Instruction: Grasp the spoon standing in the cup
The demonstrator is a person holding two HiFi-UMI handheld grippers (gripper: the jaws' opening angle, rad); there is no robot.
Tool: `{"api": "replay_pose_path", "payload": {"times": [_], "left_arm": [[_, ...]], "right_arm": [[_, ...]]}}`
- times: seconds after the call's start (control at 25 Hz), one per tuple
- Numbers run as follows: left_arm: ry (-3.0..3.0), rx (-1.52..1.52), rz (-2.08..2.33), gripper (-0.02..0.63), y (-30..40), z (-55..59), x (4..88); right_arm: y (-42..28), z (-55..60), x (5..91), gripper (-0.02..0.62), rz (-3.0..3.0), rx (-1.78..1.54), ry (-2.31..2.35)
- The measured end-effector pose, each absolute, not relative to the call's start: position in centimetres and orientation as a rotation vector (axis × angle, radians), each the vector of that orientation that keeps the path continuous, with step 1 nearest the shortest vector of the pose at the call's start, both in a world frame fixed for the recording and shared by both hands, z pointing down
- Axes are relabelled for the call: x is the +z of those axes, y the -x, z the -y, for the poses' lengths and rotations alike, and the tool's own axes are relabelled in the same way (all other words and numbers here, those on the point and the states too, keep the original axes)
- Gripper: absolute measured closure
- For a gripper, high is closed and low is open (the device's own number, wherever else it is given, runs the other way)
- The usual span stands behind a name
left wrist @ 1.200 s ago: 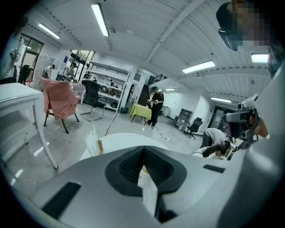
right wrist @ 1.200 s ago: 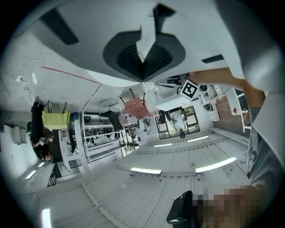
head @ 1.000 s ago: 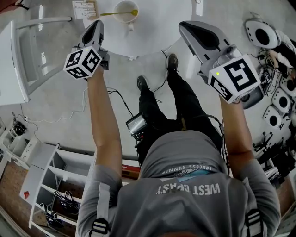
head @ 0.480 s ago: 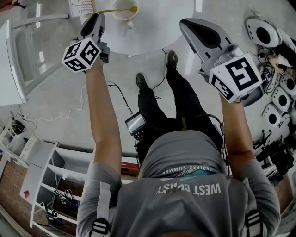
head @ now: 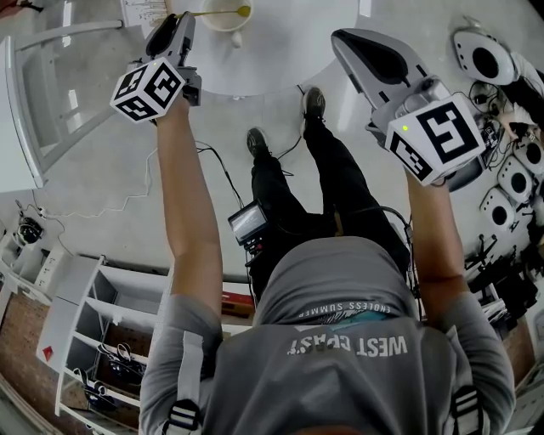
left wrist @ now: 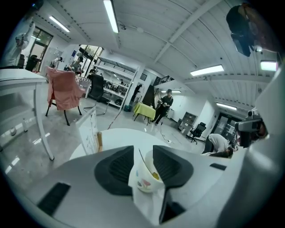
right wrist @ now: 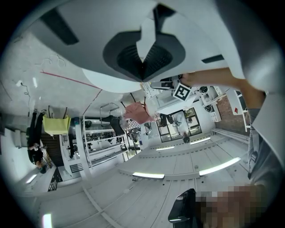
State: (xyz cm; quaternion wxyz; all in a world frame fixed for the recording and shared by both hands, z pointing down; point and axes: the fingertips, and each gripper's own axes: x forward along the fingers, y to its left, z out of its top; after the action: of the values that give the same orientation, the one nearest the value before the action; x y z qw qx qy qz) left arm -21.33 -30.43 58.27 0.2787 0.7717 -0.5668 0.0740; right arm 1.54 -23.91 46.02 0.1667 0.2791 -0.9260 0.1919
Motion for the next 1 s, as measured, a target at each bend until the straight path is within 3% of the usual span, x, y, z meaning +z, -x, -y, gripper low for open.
{"api": "replay_pose_path", "payload": {"times": [0.24,0.6,1.0], "left_arm": [[-2.057,0.184,1.527,0.479,21.4,31.2,58.6],[-1.996,0.102,1.557,0.583,22.0,31.8,58.5],[-2.043,0.034,1.588,0.601,22.3,32.2,55.8]], "right_arm": [[-1.8,24.2,46.2,0.594,2.634,0.550,-0.808],[-1.9,24.2,46.2,0.594,2.633,0.555,-0.821],[-1.4,24.3,45.1,0.593,2.640,0.537,-0.829]]}}
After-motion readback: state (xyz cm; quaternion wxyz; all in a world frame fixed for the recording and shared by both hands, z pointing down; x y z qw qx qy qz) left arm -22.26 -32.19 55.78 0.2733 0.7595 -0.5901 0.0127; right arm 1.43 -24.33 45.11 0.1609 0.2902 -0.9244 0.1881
